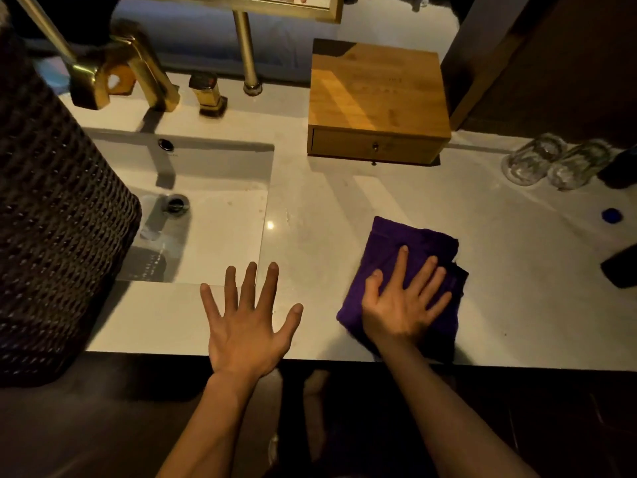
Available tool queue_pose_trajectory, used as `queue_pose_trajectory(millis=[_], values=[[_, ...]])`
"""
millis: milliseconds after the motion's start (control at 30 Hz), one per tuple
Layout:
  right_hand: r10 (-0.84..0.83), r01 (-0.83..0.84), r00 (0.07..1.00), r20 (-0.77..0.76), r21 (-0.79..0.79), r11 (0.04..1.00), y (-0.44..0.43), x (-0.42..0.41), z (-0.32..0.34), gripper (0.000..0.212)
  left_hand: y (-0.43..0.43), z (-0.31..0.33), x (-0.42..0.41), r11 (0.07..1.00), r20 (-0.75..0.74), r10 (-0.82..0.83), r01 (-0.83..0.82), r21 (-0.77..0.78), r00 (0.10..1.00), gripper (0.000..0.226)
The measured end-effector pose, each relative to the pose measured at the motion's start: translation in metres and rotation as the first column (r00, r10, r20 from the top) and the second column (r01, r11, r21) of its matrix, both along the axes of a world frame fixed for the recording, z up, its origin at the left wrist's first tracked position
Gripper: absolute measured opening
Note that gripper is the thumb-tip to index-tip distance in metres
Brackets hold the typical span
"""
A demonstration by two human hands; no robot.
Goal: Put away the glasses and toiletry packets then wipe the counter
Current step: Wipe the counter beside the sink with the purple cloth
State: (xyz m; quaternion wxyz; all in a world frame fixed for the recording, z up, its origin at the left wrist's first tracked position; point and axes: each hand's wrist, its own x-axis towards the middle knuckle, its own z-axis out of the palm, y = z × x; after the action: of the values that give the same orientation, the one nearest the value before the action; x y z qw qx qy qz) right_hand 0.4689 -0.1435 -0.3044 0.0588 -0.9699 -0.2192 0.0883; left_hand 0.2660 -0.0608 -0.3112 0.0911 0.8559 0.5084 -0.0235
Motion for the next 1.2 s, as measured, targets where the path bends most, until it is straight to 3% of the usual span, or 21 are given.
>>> queue_pose_trajectory(millis=[133, 233, 400, 533, 667, 767, 900, 1000, 1067, 1133, 1200], values=[[0.102, -0.102, 0.995, 0.003, 0.018, 0.995, 0.041, 0.000, 0.001, 0.070, 0.001, 0.001, -0.001, 0.999, 0.012, 0.005, -0.004, -0.034, 1.000, 0.078], [0.274, -0.272, 0.961, 0.034, -0.040, 0.961, 0.069, 0.014, 0.001, 0.072, 0.003, 0.002, 0.000, 0.999, 0.005, -0.010, 0.011, -0.052, 1.000, 0.080], [0.611, -0.608, 0.791, 0.033, -0.070, 0.791, 0.115, 0.039, 0.004, 0.070, 0.005, 0.004, 0.001, 0.997, 0.054, -0.038, 0.041, -0.066, 0.998, 0.083], [0.828, -0.823, 0.560, 0.036, -0.088, 0.561, 0.151, 0.053, 0.007, 0.069, 0.005, 0.004, 0.001, 0.998, 0.098, -0.019, 0.025, -0.051, 0.995, 0.082], [0.985, -0.973, 0.171, -0.003, -0.155, 0.169, 0.186, 0.071, 0.012, 0.067, 0.003, 0.003, 0.001, 0.999, 0.103, -0.002, 0.007, -0.046, 0.995, 0.091], [0.996, -0.980, -0.091, -0.015, -0.174, -0.092, 0.195, 0.076, 0.015, 0.067, 0.004, 0.003, 0.001, 0.999, 0.079, 0.010, -0.007, -0.047, 0.997, 0.098], [0.956, -0.949, -0.295, -0.001, -0.113, -0.293, 0.160, 0.068, 0.007, 0.067, 0.006, 0.003, 0.001, 0.999, 0.000, 0.001, -0.001, -0.049, 1.000, 0.106], [0.937, -0.937, -0.349, 0.007, -0.006, -0.349, 0.105, 0.067, 0.004, 0.067, 0.003, 0.004, 0.001, 0.999, -0.033, -0.007, 0.006, -0.034, 0.999, 0.107], [0.945, -0.944, -0.326, 0.018, 0.040, -0.326, 0.061, 0.076, 0.004, 0.065, 0.002, 0.003, 0.000, 1.000, -0.031, -0.017, 0.016, -0.023, 0.999, 0.104], [0.967, -0.967, -0.253, 0.010, -0.027, -0.253, 0.010, 0.099, 0.005, 0.065, 0.000, 0.003, 0.000, 1.000, -0.028, -0.027, 0.027, -0.014, 0.999, 0.100], [0.995, -0.992, -0.099, -0.011, -0.074, -0.100, -0.044, 0.131, 0.005, 0.065, -0.001, 0.002, -0.001, 0.999, -0.030, -0.029, 0.029, -0.016, 0.999, 0.097]])
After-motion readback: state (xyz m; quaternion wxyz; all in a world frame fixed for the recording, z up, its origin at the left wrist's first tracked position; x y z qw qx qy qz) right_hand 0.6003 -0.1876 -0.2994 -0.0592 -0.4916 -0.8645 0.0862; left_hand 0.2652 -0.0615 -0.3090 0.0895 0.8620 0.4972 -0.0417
